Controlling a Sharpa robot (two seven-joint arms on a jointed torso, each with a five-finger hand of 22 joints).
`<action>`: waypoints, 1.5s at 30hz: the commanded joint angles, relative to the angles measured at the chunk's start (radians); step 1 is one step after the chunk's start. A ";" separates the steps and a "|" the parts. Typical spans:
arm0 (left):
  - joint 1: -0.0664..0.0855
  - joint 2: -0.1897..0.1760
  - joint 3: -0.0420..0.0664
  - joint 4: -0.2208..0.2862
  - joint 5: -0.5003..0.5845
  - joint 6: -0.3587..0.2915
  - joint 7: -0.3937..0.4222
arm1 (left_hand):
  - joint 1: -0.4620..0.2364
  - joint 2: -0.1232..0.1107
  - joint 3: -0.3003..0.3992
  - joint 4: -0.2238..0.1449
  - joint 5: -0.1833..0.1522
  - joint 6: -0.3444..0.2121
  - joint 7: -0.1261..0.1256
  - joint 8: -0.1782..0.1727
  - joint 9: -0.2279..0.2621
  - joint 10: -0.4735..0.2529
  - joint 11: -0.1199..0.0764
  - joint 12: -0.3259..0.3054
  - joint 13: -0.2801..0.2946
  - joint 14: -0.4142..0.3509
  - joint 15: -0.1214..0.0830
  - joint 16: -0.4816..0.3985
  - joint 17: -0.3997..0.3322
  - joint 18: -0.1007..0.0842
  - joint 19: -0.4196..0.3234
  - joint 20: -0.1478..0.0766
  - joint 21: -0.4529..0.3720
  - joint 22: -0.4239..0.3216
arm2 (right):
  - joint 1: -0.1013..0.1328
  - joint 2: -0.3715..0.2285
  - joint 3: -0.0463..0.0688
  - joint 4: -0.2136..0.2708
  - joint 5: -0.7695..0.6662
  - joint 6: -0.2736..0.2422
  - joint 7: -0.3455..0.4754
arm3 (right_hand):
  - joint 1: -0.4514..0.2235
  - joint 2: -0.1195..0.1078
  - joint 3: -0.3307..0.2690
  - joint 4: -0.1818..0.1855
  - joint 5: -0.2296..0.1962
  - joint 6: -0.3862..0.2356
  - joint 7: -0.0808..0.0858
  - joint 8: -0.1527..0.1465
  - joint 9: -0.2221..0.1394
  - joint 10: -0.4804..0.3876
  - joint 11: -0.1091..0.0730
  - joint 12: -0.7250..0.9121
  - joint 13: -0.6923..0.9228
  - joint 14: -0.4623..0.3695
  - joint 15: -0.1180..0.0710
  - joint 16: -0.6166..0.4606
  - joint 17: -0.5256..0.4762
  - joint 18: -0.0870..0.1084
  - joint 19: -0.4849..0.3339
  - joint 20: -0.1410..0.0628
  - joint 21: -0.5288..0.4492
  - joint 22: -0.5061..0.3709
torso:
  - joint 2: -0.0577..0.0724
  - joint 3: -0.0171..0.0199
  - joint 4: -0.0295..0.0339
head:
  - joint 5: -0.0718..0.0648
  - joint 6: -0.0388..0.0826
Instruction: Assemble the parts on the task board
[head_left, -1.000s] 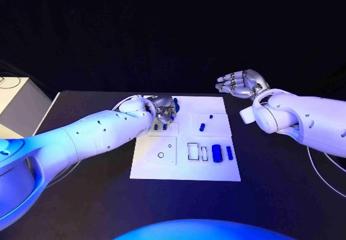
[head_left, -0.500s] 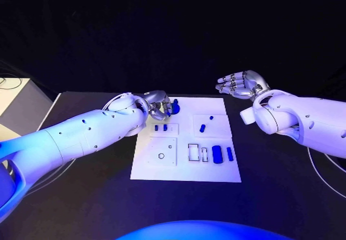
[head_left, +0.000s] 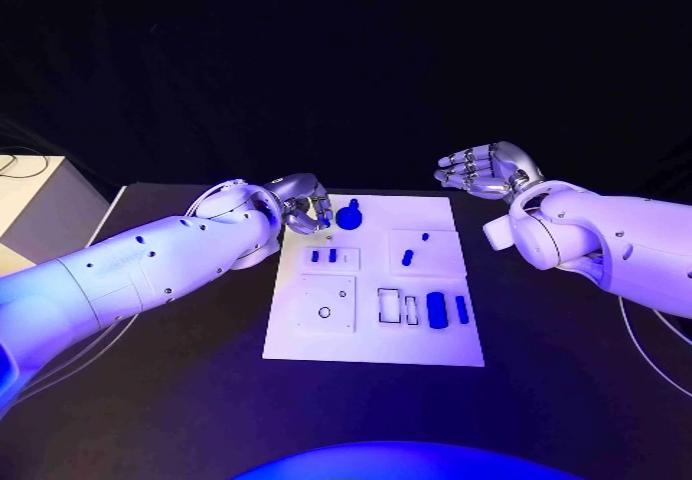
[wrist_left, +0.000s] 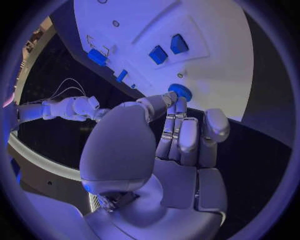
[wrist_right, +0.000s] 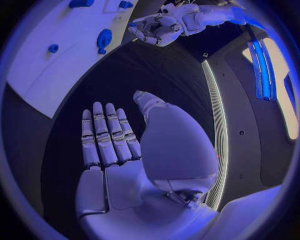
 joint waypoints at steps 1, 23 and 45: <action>0.000 -0.002 0.002 -0.004 0.008 0.028 0.002 | -0.006 0.001 0.001 -0.006 0.005 0.005 0.005 0.001 0.002 0.002 0.003 -0.004 0.001 -0.005 0.001 -0.004 -0.002 -0.012 -0.001 -0.001 -0.001 0.000 | 0.000 -0.001 0.001 0.001 -0.003 0.008 0.012 | 0.000 0.006 0.005 -0.002 0.006 0.007 0.047 -0.003 -0.001 0.007 0.002 -0.003 0.000 0.000 -0.001 -0.003 -0.001 0.003 -0.005 -0.003 -0.006 -0.001 | 0.001 0.0010 -0.0010 | 0.001 0.000; -0.024 0.036 -0.001 -0.057 0.006 0.059 0.005 | -0.006 0.002 0.000 -0.008 0.005 0.007 0.004 -0.001 0.003 0.005 0.003 -0.007 0.001 -0.004 0.001 -0.003 0.002 -0.013 0.001 0.000 0.001 0.004 | 0.000 0.005 0.001 -0.001 -0.003 0.011 0.013 | 0.000 0.006 0.005 -0.002 0.006 0.007 0.047 -0.003 -0.001 0.007 0.002 -0.003 0.000 0.000 -0.001 -0.003 -0.001 0.003 -0.005 -0.003 -0.006 -0.001 | 0.000 0.0007 -0.0016 | 0.003 -0.005; -0.026 0.044 -0.006 -0.062 0.001 0.086 -0.030 | -0.007 0.001 0.000 -0.010 0.005 0.006 0.006 -0.004 0.003 0.005 0.004 -0.012 0.000 -0.003 0.002 -0.003 0.005 -0.014 0.004 -0.001 0.004 0.008 | 0.000 0.006 0.001 -0.002 -0.003 0.014 0.013 | -0.001 0.006 0.007 -0.003 0.007 0.008 0.047 -0.004 -0.001 0.007 0.002 -0.003 -0.001 -0.001 -0.001 -0.004 -0.002 0.003 -0.005 -0.003 -0.006 -0.001 | 0.002 0.0005 -0.0044 | 0.005 -0.001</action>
